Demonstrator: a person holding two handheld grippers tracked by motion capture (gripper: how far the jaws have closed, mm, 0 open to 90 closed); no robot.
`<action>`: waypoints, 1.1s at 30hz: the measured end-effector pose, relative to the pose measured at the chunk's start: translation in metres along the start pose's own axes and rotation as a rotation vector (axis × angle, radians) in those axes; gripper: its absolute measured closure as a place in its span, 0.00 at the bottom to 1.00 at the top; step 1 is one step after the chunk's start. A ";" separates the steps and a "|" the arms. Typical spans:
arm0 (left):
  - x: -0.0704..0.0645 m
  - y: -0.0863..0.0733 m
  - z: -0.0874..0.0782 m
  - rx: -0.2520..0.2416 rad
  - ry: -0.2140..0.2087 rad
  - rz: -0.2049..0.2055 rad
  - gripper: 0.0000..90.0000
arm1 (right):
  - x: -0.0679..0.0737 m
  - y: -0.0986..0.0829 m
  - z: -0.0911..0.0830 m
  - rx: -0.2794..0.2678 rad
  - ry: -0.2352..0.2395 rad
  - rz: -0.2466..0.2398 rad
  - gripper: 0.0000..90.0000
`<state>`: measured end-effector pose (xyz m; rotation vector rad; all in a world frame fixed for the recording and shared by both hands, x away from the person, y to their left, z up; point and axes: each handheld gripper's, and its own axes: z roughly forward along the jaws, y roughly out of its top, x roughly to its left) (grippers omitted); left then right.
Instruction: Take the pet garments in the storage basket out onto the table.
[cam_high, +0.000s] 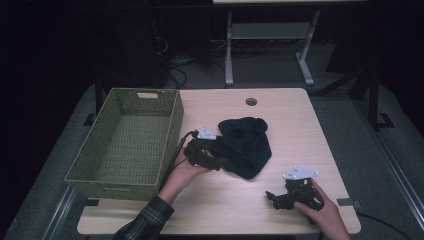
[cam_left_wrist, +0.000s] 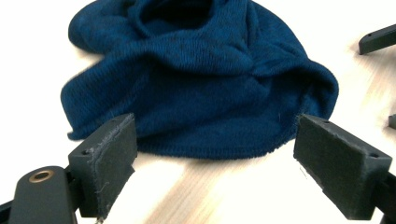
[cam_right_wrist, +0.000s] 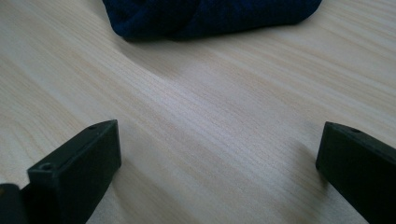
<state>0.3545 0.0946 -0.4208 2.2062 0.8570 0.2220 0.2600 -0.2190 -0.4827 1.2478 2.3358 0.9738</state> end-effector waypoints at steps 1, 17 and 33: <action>-0.001 -0.002 0.000 0.001 0.003 0.002 0.14 | 0.000 0.000 0.000 0.000 0.000 -0.001 0.00; -0.011 -0.037 -0.003 0.005 0.019 0.019 0.14 | 0.000 0.000 0.000 0.000 0.000 0.000 0.00; -0.017 -0.066 -0.007 -0.040 0.056 0.021 0.14 | 0.000 0.000 0.000 0.001 0.000 0.000 0.00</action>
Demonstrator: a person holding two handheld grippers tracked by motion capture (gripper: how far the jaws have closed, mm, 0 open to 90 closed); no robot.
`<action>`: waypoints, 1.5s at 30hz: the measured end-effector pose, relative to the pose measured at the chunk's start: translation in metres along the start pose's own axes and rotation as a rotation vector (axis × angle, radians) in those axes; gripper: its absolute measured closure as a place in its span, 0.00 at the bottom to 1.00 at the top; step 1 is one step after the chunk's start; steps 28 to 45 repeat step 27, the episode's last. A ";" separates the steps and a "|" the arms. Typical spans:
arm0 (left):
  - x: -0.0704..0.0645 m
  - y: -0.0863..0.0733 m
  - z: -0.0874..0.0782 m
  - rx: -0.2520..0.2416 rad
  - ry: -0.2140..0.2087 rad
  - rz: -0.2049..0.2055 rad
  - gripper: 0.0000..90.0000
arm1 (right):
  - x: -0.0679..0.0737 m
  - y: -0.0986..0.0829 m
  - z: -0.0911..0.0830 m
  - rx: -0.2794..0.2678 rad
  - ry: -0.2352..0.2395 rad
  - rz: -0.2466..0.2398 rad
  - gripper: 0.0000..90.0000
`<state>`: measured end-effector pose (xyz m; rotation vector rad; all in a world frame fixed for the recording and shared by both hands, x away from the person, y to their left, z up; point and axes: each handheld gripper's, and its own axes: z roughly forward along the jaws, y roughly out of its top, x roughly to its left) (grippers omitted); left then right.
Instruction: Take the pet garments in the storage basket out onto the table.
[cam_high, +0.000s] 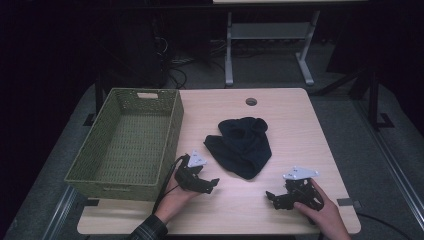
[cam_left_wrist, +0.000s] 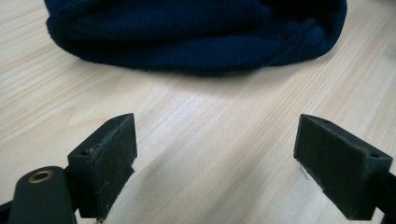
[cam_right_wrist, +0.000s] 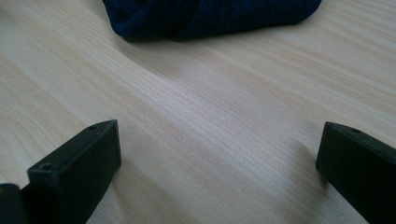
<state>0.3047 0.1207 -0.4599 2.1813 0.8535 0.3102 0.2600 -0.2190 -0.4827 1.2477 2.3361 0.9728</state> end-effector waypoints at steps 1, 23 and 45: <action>-0.001 -0.001 0.001 -0.004 0.002 0.005 0.14 | 0.000 0.000 0.000 0.000 0.000 0.000 0.00; -0.008 -0.013 0.013 0.020 0.025 0.049 0.14 | 0.000 0.000 0.000 0.000 0.000 0.000 0.00; -0.009 -0.013 0.013 0.018 0.027 0.045 0.14 | 0.000 0.000 0.000 0.001 0.000 0.001 0.00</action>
